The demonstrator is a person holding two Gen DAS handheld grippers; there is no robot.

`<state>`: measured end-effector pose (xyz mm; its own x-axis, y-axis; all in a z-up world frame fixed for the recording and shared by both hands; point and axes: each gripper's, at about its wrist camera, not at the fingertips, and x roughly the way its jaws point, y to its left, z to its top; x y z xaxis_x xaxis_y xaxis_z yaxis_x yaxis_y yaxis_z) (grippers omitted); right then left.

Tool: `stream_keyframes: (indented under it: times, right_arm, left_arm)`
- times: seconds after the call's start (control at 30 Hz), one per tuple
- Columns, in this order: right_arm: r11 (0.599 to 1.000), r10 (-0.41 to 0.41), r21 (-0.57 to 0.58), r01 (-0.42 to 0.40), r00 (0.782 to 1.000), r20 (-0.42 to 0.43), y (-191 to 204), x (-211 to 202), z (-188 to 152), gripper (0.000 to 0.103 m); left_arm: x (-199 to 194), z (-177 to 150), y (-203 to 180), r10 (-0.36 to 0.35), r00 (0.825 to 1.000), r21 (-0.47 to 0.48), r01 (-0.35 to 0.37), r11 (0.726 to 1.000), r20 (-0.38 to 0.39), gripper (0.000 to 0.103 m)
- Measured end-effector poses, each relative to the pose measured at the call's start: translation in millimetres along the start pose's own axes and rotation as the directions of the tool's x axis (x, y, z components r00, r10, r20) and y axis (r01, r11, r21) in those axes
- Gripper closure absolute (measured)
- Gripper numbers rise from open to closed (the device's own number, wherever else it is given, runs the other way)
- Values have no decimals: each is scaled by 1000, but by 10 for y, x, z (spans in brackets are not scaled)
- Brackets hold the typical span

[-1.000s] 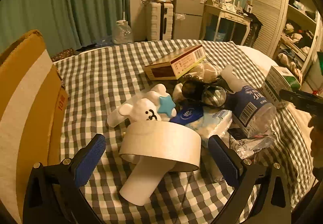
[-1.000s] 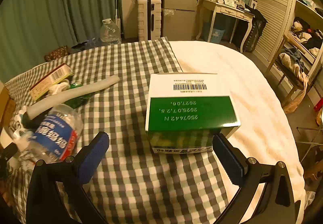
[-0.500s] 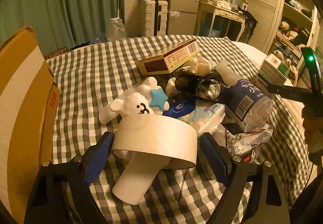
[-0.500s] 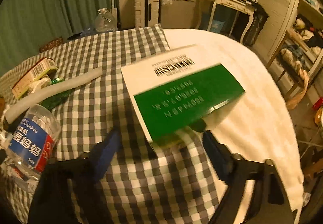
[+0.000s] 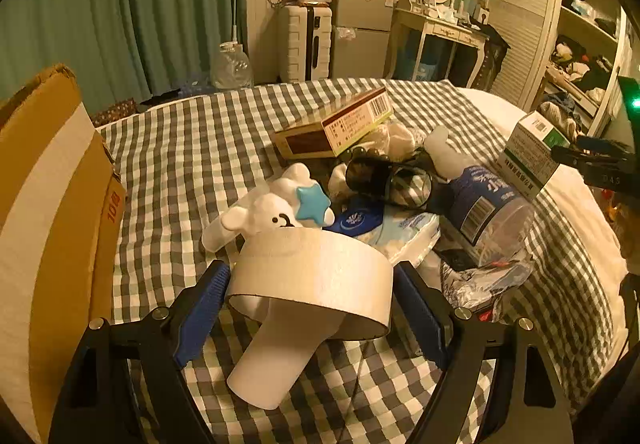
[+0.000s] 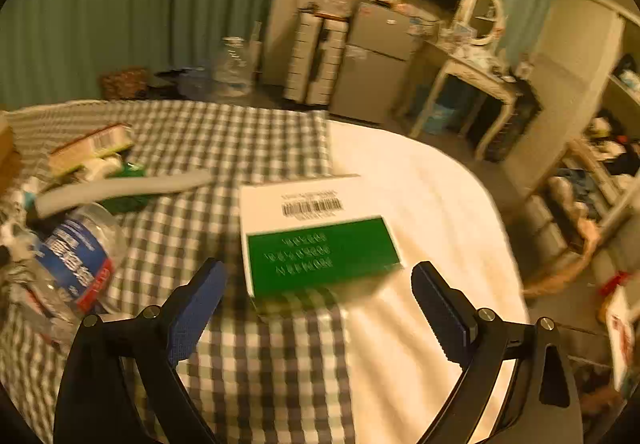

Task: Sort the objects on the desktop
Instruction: 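Grasp the green-and-white box with the right gripper while the left gripper grasps the white cup holder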

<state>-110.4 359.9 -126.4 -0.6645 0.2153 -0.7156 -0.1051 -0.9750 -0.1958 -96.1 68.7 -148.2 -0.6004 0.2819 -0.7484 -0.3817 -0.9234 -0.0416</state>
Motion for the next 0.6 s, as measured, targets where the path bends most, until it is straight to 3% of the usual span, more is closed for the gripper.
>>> stream_keyframes:
  times: [0.1,0.27,0.37,0.6]
  right_arm:
    - [998,54,17,-54,998,-13,-68,167,65,8]
    - [998,55,-21,-54,998,15,7,264,29,6]
    - [996,2,-92,0,1000,18,93,293,29,6]
    - [994,55,-96,-49,997,52,22,233,33,6]
  left_arm:
    - [-80,58,2,2,1000,0,-2,1000,27,18]
    - [-209,140,-19,-1,998,2,1,1000,67,18]
    - [-306,179,-62,1,995,8,-1,1000,97,19]
    - [-482,238,-66,-17,989,12,15,1000,149,19]
